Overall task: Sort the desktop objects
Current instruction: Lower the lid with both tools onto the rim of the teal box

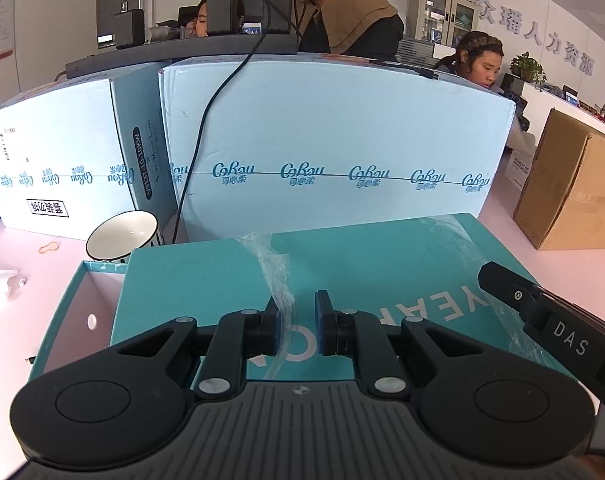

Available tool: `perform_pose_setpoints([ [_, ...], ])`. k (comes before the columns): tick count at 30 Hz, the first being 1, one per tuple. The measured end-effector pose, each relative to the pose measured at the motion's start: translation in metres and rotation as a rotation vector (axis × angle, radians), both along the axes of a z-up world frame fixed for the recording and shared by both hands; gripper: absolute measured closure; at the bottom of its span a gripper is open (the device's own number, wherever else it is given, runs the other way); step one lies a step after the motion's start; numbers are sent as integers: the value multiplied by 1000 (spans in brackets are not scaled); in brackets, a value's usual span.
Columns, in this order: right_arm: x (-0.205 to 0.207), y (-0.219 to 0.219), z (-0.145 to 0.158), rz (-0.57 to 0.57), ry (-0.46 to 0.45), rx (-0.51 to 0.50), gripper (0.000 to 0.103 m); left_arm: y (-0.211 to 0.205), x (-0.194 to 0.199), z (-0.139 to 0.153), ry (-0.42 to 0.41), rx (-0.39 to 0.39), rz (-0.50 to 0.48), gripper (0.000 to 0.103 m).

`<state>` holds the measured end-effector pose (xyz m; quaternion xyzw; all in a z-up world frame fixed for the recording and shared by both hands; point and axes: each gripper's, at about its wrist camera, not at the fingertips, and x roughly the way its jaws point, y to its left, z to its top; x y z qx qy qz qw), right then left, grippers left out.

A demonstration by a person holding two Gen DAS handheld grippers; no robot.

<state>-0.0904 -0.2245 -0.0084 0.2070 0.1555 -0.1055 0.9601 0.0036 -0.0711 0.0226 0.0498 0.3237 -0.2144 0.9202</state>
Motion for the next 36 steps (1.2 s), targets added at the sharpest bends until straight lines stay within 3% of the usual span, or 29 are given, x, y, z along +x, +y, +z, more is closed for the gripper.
perform_pose_setpoints([
  [36, 14, 33, -5, -31, 10, 24, 90, 33, 16, -7, 10, 6, -1, 92],
])
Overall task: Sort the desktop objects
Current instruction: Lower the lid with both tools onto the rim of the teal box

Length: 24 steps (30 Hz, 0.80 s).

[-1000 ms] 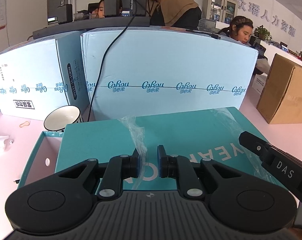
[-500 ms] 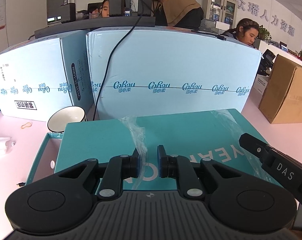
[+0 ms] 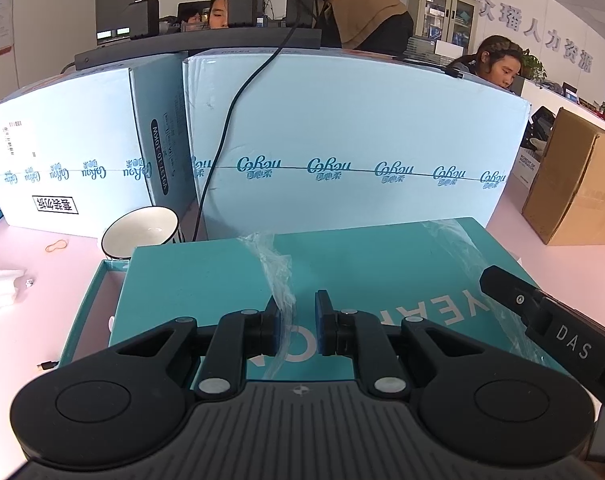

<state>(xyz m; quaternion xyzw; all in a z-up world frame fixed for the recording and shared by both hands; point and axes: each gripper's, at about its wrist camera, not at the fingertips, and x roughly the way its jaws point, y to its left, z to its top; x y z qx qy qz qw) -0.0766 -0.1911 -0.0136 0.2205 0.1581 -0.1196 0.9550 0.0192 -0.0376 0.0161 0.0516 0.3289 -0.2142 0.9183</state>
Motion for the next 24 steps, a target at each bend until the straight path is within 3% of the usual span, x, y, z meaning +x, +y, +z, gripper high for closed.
perform_pose_setpoints([
  [24, 11, 15, -4, -29, 10, 5, 90, 9, 16, -5, 11, 4, -16, 92],
])
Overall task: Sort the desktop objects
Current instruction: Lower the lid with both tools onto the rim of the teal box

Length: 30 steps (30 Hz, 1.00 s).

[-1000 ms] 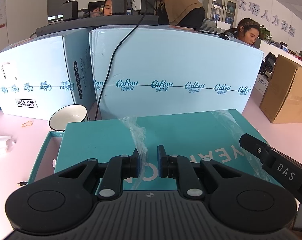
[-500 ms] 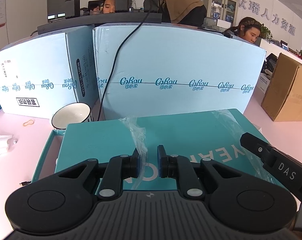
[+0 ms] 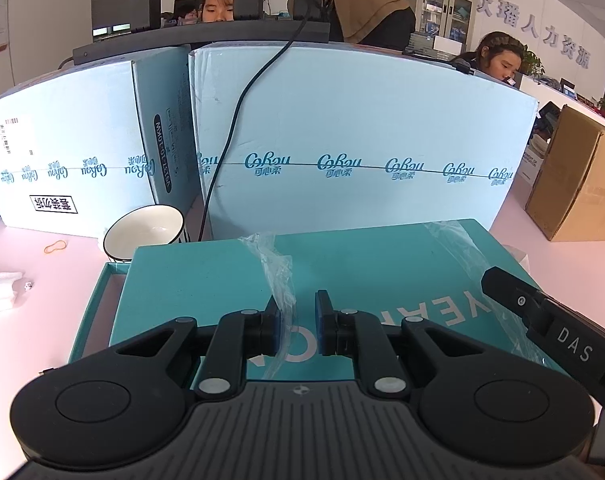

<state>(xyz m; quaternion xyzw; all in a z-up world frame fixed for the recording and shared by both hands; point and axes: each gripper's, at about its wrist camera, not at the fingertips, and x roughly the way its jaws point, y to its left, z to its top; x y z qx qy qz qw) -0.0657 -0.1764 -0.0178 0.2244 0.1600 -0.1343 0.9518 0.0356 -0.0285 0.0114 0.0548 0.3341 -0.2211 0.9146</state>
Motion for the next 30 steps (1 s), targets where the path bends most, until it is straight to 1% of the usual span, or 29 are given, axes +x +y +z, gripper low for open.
perform_pose_setpoints([
  [14, 3, 10, -1, -17, 0, 11, 90, 8, 5, -3, 0, 1, -4, 92],
  [30, 0, 25, 0, -29, -8, 0, 90, 19, 4, -2, -5, 6, -8, 92],
])
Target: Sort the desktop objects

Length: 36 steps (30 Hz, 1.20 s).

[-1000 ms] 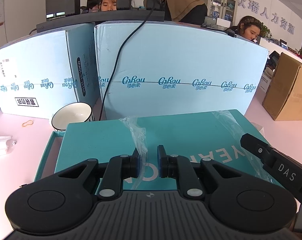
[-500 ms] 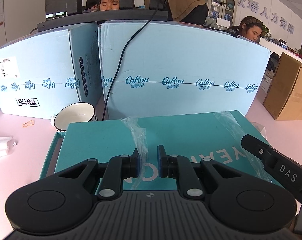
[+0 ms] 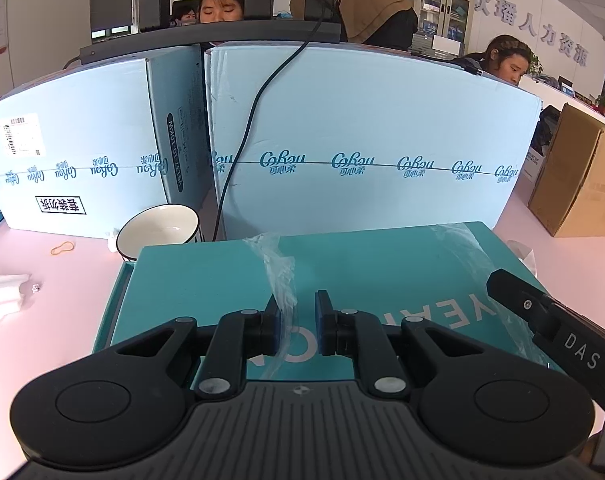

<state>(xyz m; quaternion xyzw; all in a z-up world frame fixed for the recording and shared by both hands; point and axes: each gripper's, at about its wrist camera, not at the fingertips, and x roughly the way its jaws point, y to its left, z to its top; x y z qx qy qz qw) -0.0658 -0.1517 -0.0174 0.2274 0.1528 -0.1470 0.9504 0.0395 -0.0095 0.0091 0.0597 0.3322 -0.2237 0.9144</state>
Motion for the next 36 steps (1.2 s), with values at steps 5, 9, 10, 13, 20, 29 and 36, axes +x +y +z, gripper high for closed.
perform_pose_setpoints([
  [5, 0, 4, 1, -7, -5, -3, 90, 2, 1, 0, 2, 0, -4, 92],
  [9, 0, 6, 1, -10, -8, -4, 90, 4, 2, 0, 3, -2, -4, 92],
  [10, 0, 6, 1, -11, -9, -4, 90, 4, 2, 0, 2, -3, -4, 92],
  [13, 0, 7, 2, -13, -11, -5, 90, 5, 2, 1, -1, -3, -6, 92],
  [20, -1, 10, 2, -21, -17, -6, 90, 7, 1, 1, -5, -4, -12, 92],
  [29, -1, 14, 0, -30, -18, 5, 90, 9, 5, 1, -11, 6, -20, 92],
  [36, 1, 18, -1, -22, -22, 4, 90, 13, 10, -1, -11, 10, -16, 92],
])
